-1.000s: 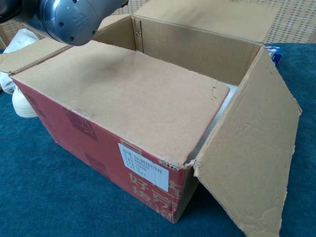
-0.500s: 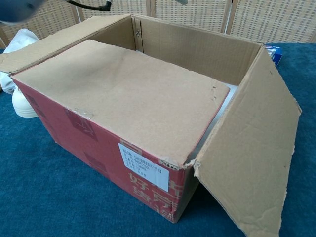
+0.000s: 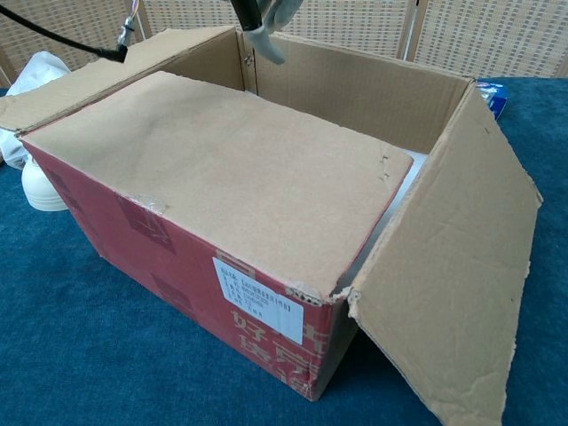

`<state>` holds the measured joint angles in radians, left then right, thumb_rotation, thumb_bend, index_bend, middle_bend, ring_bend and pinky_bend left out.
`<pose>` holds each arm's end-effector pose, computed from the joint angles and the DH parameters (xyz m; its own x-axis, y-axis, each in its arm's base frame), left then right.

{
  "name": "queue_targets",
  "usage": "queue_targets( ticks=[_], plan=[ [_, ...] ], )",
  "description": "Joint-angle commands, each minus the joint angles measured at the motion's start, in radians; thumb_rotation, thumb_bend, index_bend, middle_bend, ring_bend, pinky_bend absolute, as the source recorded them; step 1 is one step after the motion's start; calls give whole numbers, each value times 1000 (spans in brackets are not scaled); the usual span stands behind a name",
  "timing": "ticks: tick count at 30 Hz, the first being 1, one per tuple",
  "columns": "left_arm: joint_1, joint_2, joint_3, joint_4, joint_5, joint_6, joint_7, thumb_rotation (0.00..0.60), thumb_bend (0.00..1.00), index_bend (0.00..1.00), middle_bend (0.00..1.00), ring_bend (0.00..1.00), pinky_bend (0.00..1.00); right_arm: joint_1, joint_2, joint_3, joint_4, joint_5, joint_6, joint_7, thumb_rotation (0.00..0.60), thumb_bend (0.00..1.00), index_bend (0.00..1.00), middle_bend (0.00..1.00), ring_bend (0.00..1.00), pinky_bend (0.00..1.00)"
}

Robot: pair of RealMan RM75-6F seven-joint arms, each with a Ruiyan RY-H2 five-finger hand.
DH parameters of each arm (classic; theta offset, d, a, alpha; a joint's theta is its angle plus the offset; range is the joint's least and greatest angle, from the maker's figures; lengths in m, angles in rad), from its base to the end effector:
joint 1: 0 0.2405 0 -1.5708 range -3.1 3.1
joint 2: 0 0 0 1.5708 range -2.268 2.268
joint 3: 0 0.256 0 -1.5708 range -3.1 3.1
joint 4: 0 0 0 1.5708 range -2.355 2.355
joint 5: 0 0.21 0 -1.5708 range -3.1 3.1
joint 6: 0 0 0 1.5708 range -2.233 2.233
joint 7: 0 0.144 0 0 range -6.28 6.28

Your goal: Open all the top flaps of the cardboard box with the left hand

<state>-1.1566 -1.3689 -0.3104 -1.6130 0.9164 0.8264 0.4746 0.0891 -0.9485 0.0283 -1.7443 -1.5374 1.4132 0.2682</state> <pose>0.0170 0.3955 0.0381 0.5329 0.0814 0.8423 0.6834 -0.6284 -0.3716 -0.2964 -0.1757 0.1856 0.1819 -0.1013 0.9781 -0.9833 -0.0259 0.1802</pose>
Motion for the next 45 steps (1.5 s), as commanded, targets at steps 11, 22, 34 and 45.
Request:
queue_targets(
  ticks=[11,22,34,45],
  plan=[
    [-131,-42,24,-25,-372,3,165,600,34,634,613,549,760,5,1,0,8,3,-8,9,600,0,0,0,0,0],
    [-213,23,50,-88,-619,-79,160,479,0,512,433,332,472,3,3,-2,8,-3,-2,18,600,0,0,0,0,0],
    [-252,66,102,-116,-668,-75,119,475,0,678,603,457,639,2,-3,-6,6,-13,4,2,600,0,0,0,0,0],
    [-247,44,131,-97,-610,-68,69,470,0,682,509,353,524,3,-3,-7,8,-15,4,7,600,0,0,0,0,0]
  ],
)
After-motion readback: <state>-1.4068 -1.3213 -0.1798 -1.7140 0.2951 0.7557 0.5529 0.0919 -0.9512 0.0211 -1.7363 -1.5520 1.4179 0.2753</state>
